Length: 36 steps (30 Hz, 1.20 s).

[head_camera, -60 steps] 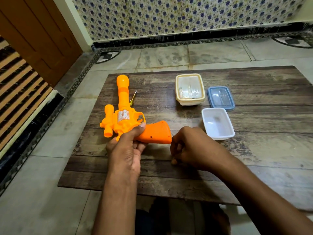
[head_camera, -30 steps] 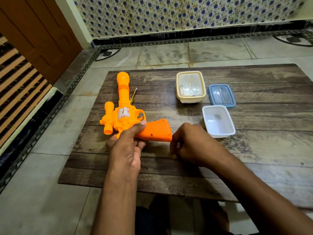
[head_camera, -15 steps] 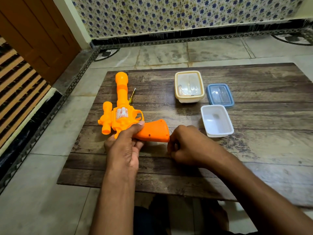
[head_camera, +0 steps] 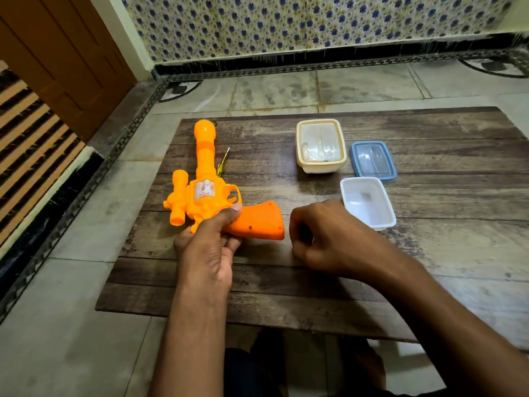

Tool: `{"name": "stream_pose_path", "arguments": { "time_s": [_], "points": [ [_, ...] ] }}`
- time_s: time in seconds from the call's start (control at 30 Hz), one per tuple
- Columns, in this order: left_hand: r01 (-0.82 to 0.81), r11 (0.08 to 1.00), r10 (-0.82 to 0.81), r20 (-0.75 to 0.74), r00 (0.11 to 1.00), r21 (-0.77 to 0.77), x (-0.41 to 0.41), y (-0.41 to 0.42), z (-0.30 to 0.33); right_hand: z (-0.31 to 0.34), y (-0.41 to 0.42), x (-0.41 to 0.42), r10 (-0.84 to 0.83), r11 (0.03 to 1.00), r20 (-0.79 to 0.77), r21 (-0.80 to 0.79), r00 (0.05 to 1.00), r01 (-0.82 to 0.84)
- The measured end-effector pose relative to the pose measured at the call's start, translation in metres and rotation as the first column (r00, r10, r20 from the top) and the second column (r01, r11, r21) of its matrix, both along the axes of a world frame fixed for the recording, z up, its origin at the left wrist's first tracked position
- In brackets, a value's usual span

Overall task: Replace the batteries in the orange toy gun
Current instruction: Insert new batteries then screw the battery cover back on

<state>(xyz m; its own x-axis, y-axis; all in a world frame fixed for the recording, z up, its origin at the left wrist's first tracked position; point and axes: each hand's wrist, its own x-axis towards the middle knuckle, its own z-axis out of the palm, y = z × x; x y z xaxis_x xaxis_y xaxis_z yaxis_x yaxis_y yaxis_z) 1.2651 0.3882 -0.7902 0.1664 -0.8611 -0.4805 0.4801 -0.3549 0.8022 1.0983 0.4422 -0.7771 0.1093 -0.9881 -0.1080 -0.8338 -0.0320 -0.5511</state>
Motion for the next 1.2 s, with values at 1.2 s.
{"name": "stream_pose_path", "arguments": {
  "time_s": [1.2],
  "points": [
    [0.010,0.997,-0.008,0.025,1.000,-0.081,-0.005,-0.003,-0.013,-0.030,-0.014,0.036,-0.158,0.907,0.625,-0.215,0.764,0.363]
  ]
}}
